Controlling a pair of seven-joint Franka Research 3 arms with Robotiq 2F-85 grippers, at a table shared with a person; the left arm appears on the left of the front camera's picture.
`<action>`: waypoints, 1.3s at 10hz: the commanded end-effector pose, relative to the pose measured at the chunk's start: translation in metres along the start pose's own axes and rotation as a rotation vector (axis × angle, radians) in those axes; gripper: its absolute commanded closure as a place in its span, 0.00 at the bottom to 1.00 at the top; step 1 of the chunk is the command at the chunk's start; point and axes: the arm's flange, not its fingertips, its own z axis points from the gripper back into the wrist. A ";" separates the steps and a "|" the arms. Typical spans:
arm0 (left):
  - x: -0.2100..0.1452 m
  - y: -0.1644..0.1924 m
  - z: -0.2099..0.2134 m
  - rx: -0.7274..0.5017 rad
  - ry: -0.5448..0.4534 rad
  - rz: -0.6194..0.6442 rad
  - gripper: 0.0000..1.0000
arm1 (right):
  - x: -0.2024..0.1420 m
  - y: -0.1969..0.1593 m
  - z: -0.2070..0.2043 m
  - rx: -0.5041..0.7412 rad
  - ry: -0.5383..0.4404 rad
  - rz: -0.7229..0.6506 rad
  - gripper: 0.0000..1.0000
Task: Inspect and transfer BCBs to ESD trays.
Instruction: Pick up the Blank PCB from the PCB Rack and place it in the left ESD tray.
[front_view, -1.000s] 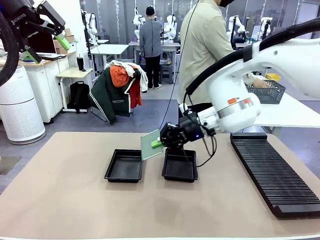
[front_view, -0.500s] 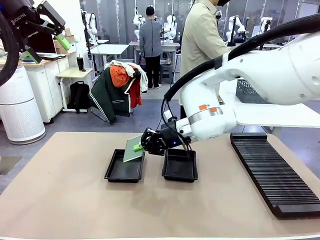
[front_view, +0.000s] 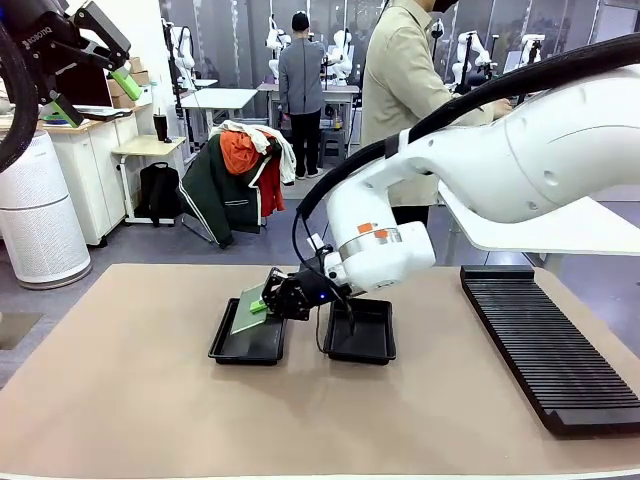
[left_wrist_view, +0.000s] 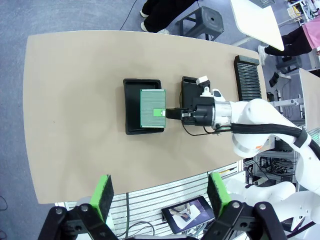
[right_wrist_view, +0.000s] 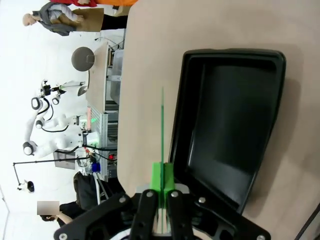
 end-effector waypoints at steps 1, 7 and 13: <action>-0.001 0.002 0.001 0.011 0.010 -0.002 0.00 | 0.010 0.005 -0.018 -0.069 -0.018 -0.015 0.98; -0.001 0.002 0.001 0.011 0.010 -0.002 0.00 | 0.020 0.010 -0.040 -0.186 0.034 -0.060 0.98; -0.001 0.002 0.001 0.011 0.010 -0.002 0.00 | 0.027 0.007 -0.051 -0.247 0.074 -0.108 0.98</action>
